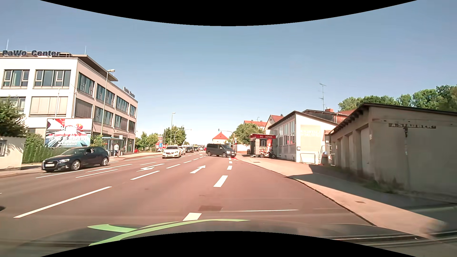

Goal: Follow the waypoints while adhering to traffic rules and regulations

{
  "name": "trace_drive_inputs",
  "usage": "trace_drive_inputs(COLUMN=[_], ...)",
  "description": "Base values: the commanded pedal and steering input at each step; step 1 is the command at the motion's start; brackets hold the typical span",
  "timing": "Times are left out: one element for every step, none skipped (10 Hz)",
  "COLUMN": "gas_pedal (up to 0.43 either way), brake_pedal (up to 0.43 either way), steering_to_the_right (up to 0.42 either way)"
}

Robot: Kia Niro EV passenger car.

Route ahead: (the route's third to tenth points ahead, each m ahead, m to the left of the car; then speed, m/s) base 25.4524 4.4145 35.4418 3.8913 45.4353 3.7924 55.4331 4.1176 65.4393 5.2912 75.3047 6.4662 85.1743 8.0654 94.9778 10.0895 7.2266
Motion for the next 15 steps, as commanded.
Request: trace_drive_inputs(gas_pedal=[0.22, 0.209, 0.197, 0.177, 0.157, 0.157, 0.15, 0.15, 0.15, 0.15, 0.15, 0.15, 0.15, 0.15, 0.157], brake_pedal=[0.0, 0.0, 0.0, 0.0, 0.0, 0.0, 0.0, 0.0, 0.0, 0.0, 0.0, 0.0, 0.0, 0.0, 0.0], steering_to_the_right=[-0.017, -0.017, -0.016, -0.014, -0.014, -0.014, -0.014, -0.014, -0.014, -0.014, -0.014, -0.014, -0.014, -0.014, -0.014])
